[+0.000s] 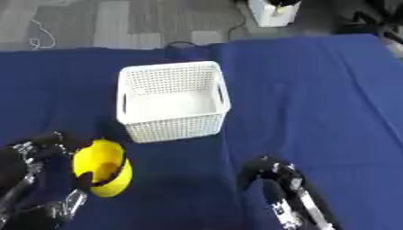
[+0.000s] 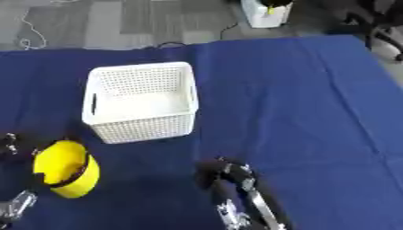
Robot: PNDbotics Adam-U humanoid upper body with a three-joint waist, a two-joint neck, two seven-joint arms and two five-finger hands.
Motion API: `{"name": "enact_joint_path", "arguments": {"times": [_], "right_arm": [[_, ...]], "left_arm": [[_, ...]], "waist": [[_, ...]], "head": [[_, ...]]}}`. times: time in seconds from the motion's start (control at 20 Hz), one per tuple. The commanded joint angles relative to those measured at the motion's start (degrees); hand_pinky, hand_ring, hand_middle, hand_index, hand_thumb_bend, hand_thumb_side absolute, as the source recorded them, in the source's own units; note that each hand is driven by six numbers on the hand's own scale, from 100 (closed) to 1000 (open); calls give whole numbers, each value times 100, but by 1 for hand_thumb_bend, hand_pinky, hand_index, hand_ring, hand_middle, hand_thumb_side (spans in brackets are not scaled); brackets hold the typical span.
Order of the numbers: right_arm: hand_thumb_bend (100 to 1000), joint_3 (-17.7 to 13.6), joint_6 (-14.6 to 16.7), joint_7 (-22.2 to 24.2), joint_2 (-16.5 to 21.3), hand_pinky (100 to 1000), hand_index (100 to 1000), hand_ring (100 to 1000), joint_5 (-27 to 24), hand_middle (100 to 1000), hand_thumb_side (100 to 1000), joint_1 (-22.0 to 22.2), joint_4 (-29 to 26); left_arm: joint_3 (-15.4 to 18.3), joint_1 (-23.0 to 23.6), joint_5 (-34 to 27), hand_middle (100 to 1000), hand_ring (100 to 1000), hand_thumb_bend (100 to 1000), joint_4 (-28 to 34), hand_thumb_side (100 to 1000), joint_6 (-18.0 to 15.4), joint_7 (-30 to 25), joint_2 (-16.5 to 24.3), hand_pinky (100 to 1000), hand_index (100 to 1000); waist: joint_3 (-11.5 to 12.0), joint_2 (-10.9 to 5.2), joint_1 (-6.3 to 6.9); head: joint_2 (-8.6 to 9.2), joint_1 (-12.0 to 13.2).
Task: Pick up objects on the table and place them in the box.
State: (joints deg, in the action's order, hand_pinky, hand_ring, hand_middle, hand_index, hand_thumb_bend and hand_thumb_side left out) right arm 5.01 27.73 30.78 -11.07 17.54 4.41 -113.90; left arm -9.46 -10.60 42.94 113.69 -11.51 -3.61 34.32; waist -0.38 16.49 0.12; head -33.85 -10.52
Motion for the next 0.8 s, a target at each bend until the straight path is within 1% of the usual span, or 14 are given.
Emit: {"name": "enact_joint_path", "arguments": {"times": [0.05,0.2,0.25,0.3,0.35,0.45,0.65,0.7,0.8], "right_arm": [[100,8,10,3,26,491,806,548,-38,604,826,-36,-69],[100,-13,-29,7,19,492,807,548,-23,605,833,-62,-69],[100,-18,-44,9,14,492,807,548,-14,605,834,-72,-69],[100,-23,-58,7,11,492,807,549,-8,605,835,-84,-69],[100,-29,-71,4,7,492,807,548,-2,605,836,-95,-69],[100,-40,-104,10,-6,493,808,549,19,605,841,-121,-69],[100,-64,-156,9,-29,493,808,549,50,605,844,-173,-69],[100,-69,-164,9,-36,493,808,549,58,605,841,-180,-69],[100,-73,-182,15,-52,494,809,549,78,606,848,-190,-69]], "left_arm": [[42,5,3,711,680,100,90,868,-47,-233,186,673,844],[35,5,-12,723,687,100,90,861,-103,-393,216,686,847],[36,7,-18,726,686,100,90,859,-129,-425,225,679,847],[31,14,-29,734,683,100,90,856,-158,-457,233,640,846],[27,18,-44,734,681,100,90,854,-191,-481,239,632,845],[16,24,-86,729,675,100,90,850,-269,-505,248,630,842],[1,33,-163,725,667,100,90,842,-392,-545,251,632,840],[-3,31,-182,726,666,100,90,841,-410,-562,251,628,840],[-20,13,-208,731,666,100,90,841,-454,-603,255,628,839]], "waist": [[-5,-68,30],[9,-54,43],[13,-49,45],[18,-43,49],[24,-38,51],[38,-21,52],[69,13,51],[76,19,49],[87,27,41]], "head": [[-112,131],[-218,298],[-240,348],[-263,432],[-279,516],[-284,738],[-295,1318],[-301,1390],[-310,1412]]}}
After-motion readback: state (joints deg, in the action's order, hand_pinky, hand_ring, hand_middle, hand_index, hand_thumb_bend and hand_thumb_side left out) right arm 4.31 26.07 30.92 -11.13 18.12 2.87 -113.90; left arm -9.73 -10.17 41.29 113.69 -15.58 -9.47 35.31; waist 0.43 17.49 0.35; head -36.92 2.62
